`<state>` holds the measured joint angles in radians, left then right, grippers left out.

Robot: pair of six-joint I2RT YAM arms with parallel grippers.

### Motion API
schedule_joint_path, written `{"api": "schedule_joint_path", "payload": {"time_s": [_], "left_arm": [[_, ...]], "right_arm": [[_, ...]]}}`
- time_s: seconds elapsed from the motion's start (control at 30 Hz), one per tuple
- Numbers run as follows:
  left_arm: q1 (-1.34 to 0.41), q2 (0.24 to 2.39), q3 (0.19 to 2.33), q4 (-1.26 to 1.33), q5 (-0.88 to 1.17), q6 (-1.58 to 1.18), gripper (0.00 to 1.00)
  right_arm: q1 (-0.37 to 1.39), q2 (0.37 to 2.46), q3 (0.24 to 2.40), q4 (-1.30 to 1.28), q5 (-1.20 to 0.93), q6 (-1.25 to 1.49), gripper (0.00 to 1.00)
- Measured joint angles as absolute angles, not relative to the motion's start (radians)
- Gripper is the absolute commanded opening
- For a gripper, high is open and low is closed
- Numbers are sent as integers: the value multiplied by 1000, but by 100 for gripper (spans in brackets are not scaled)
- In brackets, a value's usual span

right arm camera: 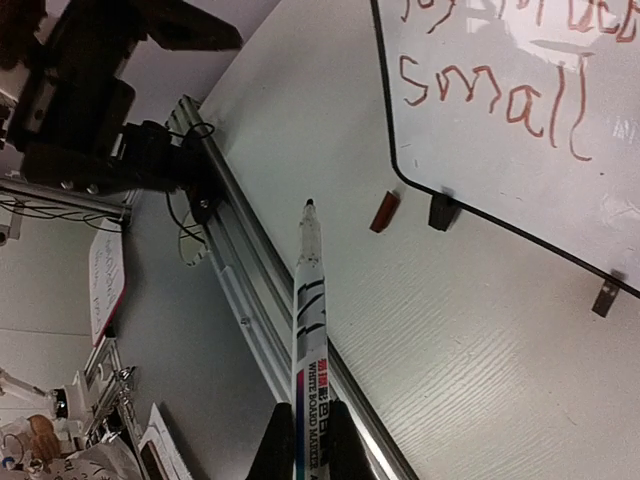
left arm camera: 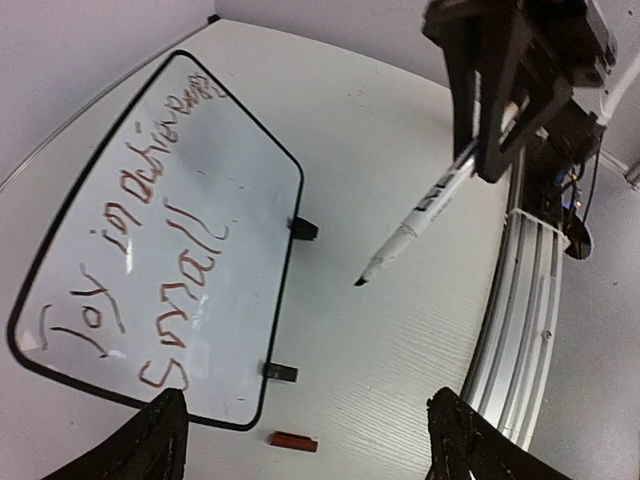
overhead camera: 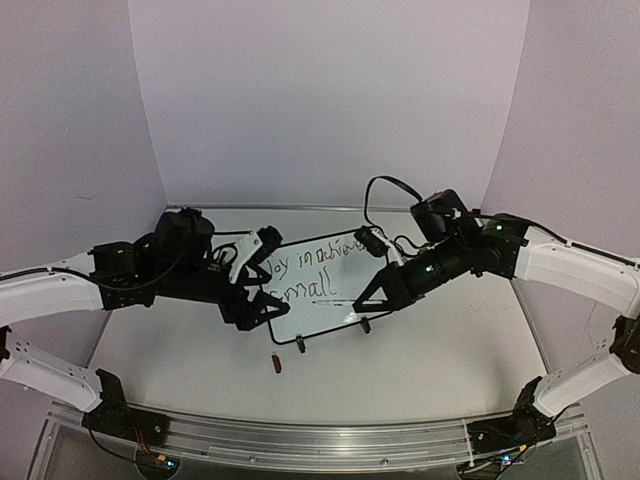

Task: Write a sentence on the whiteboard
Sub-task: Pass from the right arm to the left

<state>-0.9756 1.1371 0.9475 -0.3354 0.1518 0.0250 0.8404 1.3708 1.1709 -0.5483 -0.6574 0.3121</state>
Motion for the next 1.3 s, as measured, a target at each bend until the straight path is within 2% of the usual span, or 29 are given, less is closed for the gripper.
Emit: {"api": "schedule_joint_path", "payload": {"time_s": [0.23, 0.47, 0.53, 0.67, 1.03, 1.13, 1.23, 1.3], "left_arm": [[-1173, 1217, 947, -256, 75, 23, 83], [-1230, 1280, 942, -176, 23, 21, 81], [-1230, 1300, 942, -170, 21, 21, 75], [-1230, 1330, 942, -163, 14, 19, 55], [-1241, 1400, 957, -156, 53, 27, 36], [-1245, 1407, 974, -152, 62, 29, 28], [-1248, 1415, 996, -148, 80, 30, 5], [-1253, 1418, 1002, -150, 105, 37, 0]], "right_arm": [[840, 1435, 1215, -588, -830, 324, 0], [840, 1444, 1210, -613, -892, 338, 0], [840, 1444, 1207, -617, -904, 341, 0], [840, 1445, 1194, -619, -922, 342, 0], [840, 1466, 1188, -622, -949, 345, 0], [840, 1483, 1188, -622, -953, 345, 0], [840, 1501, 1188, -622, -956, 344, 0], [838, 1505, 1189, -618, -953, 342, 5]]}}
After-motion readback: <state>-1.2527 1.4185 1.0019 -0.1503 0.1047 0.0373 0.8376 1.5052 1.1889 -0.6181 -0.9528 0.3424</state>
